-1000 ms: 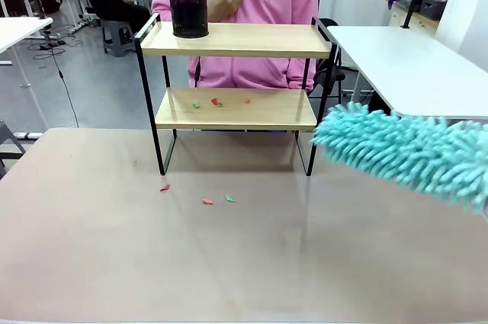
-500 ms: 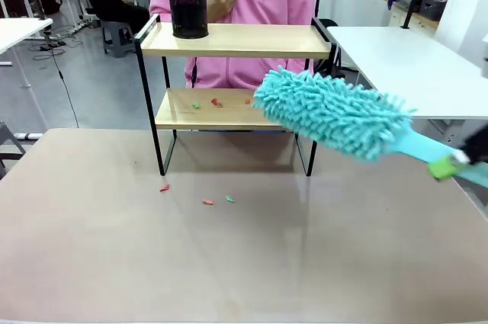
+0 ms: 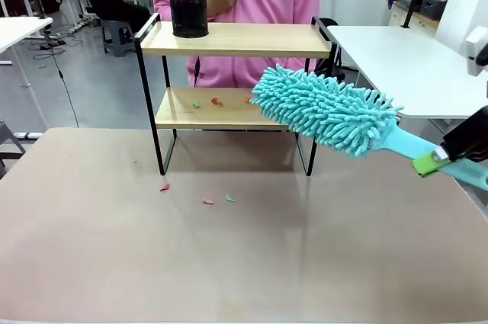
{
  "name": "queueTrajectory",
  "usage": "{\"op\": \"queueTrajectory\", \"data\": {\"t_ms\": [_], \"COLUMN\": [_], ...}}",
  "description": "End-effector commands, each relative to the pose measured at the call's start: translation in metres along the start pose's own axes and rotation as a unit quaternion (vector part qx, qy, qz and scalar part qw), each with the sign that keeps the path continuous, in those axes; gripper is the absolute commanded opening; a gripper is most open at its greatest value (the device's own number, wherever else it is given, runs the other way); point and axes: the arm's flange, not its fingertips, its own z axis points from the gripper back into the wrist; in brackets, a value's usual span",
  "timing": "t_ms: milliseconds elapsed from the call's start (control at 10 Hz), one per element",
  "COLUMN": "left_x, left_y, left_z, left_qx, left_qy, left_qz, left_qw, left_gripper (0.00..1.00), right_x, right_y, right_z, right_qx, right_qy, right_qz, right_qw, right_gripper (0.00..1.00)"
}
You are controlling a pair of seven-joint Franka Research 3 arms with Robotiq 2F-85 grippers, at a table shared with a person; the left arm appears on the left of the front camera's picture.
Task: Clean the shelf.
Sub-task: Clean the remaining tier of the Shelf with the Duster once objects are removed.
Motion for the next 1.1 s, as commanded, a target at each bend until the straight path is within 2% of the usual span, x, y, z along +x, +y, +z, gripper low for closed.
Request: {"op": "queueTrajectory", "data": {"t_ms": [0, 200, 300, 500, 600, 800, 1000], "left_x": [0.001, 0.001, 0.001, 0.001, 0.001, 0.001, 0.001], "left_y": [0.0, 0.0, 0.0, 0.0, 0.0, 0.0, 0.0], "left_z": [-0.001, -0.001, -0.001, -0.001, -0.001, -0.001, -0.001], "left_qx": [-0.008, -0.008, -0.008, -0.008, -0.008, -0.008, -0.008], "left_qy": [-0.006, -0.006, -0.006, -0.006, -0.006, -0.006, -0.006], "left_qz": [-0.012, -0.012, -0.012, -0.012, -0.012, -0.012, -0.012], "left_qw": [1.0, 1.0, 1.0, 1.0, 1.0, 1.0, 1.0], "left_gripper": [1.0, 1.0, 1.0, 1.0, 1.0, 1.0, 1.0], "right_x": [0.015, 0.046, 0.064, 0.085, 0.088, 0.091, 0.1], "right_y": [0.002, 0.0, -0.003, -0.002, -0.001, -0.003, 0.001], "right_z": [-0.015, -0.036, -0.048, -0.065, -0.069, -0.071, -0.089], "right_qx": [-0.027, -0.046, -0.086, -0.119, -0.113, -0.126, -0.145], "right_qy": [0.028, 0.047, 0.012, -0.035, -0.053, -0.076, -0.083], "right_qz": [-0.004, -0.014, -0.041, -0.043, -0.044, -0.056, -0.061], "right_qw": [0.999, 0.998, 0.995, 0.991, 0.991, 0.988, 0.984], "right_gripper": [0.12, 0.12, 0.0, 0.0, 0.0, 0.0, 0.0]}}
